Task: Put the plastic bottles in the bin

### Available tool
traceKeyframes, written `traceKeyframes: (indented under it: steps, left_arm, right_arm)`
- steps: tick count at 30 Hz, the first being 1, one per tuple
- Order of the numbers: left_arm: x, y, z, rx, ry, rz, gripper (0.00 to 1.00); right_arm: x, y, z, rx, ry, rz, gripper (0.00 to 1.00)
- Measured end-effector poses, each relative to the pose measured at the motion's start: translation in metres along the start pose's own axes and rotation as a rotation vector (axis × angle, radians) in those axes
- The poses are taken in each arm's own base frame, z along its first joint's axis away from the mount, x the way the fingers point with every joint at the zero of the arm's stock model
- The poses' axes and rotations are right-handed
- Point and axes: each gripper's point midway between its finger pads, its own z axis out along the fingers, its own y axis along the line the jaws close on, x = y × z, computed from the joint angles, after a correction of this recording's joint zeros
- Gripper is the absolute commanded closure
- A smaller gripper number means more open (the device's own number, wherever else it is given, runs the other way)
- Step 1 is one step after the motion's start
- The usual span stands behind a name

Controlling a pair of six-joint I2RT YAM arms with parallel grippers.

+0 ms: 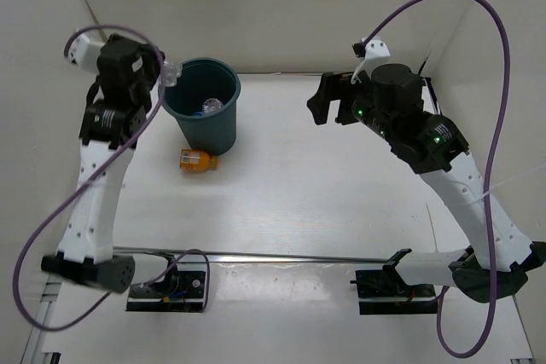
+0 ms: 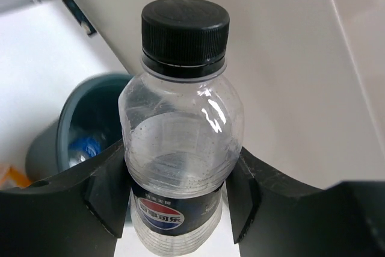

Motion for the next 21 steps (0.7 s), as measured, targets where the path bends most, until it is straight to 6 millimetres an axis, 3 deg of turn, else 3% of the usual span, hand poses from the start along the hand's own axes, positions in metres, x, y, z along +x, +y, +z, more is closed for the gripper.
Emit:
traceKeyframes:
  steps: [3,6,10,11,14,17,21]
  left_arm:
    - [0.006,-0.019,0.041,-0.016,-0.025,0.112,0.50]
    - [0.028,-0.021,0.090,-0.067,-0.016,0.254,0.45]
    - [0.066,0.001,0.145,-0.151,0.017,0.418,0.29]
    - [0.075,0.010,0.153,-0.174,0.035,0.452,0.21]
    - [0.091,0.030,0.167,-0.218,0.076,0.522,0.02]
    - [0.091,0.034,0.170,-0.220,0.088,0.544,0.00]
    - [0.077,0.023,0.165,-0.193,0.066,0.534,0.00]
  right_arm:
    - [0.000,-0.001,0.000,0.000,-0.001,-0.003,0.01]
    - [-0.001,-0.001,0.000,-0.005,-0.002,-0.009,0.01]
    - [-0.003,-0.009,-0.003,0.007,-0.004,-0.010,0.01]
    - [-0.005,-0.013,-0.005,0.014,-0.010,-0.006,0.01]
    - [-0.014,-0.027,-0.014,0.045,-0.040,0.011,0.01]
    - [-0.020,-0.038,-0.024,0.064,-0.069,0.026,0.01]
    - [-0.026,-0.044,-0.033,0.071,-0.090,0.034,0.01]
